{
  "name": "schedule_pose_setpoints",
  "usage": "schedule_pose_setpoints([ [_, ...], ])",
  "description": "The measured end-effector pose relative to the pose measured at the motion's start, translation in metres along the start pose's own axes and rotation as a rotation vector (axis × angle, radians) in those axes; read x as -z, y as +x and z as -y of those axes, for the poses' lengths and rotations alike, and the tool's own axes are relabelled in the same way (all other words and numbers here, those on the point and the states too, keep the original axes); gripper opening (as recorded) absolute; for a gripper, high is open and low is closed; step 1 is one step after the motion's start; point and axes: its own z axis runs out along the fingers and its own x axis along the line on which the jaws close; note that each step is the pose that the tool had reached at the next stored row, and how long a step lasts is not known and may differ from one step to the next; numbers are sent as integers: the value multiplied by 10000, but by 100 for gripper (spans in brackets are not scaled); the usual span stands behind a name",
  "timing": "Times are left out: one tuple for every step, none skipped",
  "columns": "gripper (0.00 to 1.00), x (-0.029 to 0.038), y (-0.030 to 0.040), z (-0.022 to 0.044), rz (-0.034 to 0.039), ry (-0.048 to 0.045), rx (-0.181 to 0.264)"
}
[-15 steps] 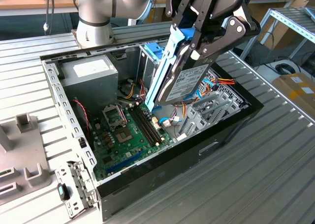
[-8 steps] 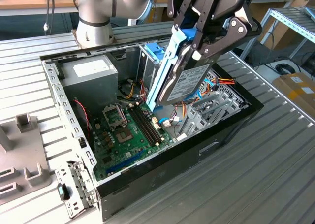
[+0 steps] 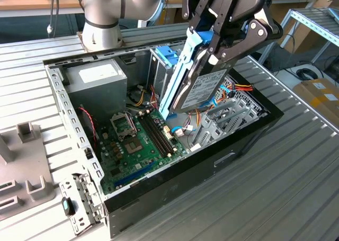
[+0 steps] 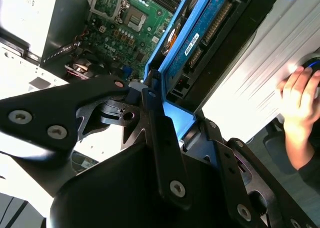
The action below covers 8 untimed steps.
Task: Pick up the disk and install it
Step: 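Pick up the disk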
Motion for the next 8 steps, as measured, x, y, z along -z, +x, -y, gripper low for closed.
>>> schedule_pose_setpoints([
  [37,-1,0,4,0,0,0],
  [37,-2,0,9,0,0,0],
  [37,-3,0,12,0,0,0],
  [37,-3,0,15,-1,0,0],
  [37,-5,1,19,0,0,0],
  [37,-5,1,22,0,0,1],
  [37,-6,1,27,-1,0,0],
  [37,-7,1,34,0,0,0],
])
